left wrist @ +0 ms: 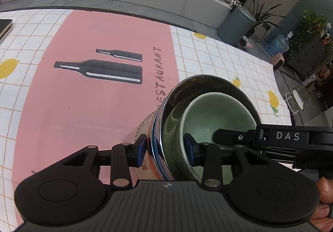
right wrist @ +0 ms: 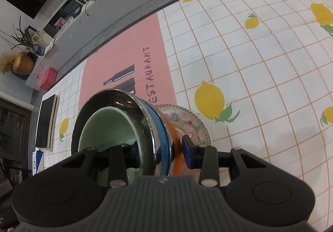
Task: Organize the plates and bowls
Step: 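Lift the nested bowls with both grippers and carry them over the plate stack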
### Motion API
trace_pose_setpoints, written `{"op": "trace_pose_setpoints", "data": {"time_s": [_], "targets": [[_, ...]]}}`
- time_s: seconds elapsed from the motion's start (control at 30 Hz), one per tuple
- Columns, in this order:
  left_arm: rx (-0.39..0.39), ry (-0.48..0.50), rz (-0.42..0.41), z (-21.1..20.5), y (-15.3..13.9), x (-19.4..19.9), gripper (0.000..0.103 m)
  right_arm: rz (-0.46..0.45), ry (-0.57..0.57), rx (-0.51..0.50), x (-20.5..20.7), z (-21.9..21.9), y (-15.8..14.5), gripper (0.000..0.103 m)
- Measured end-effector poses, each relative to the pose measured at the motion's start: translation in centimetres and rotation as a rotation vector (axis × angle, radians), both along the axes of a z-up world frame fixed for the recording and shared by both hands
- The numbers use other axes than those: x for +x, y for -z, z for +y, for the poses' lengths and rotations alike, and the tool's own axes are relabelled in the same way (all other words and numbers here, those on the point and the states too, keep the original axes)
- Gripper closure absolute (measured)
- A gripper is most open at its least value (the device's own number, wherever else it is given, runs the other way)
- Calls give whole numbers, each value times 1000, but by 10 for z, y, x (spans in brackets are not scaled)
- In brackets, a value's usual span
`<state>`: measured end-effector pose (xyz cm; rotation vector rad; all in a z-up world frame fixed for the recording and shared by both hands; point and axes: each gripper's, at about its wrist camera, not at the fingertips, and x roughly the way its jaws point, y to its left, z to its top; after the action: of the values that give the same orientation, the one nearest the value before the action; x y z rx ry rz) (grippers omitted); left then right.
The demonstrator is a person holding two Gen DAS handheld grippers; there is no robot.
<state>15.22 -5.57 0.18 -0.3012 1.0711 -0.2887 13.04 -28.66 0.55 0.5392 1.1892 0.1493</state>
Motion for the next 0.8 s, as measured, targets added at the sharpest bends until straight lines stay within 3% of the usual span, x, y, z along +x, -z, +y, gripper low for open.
{"op": "trace_pose_setpoints", "data": {"time_s": [0.47,0.8], "targets": [[4,-4,6,-6,11,8,60,7,2,-33,9,-1,11,64],[-49,-20,4,-2,16,8,55,-45,-58,-90,4,6,11,55]]}}
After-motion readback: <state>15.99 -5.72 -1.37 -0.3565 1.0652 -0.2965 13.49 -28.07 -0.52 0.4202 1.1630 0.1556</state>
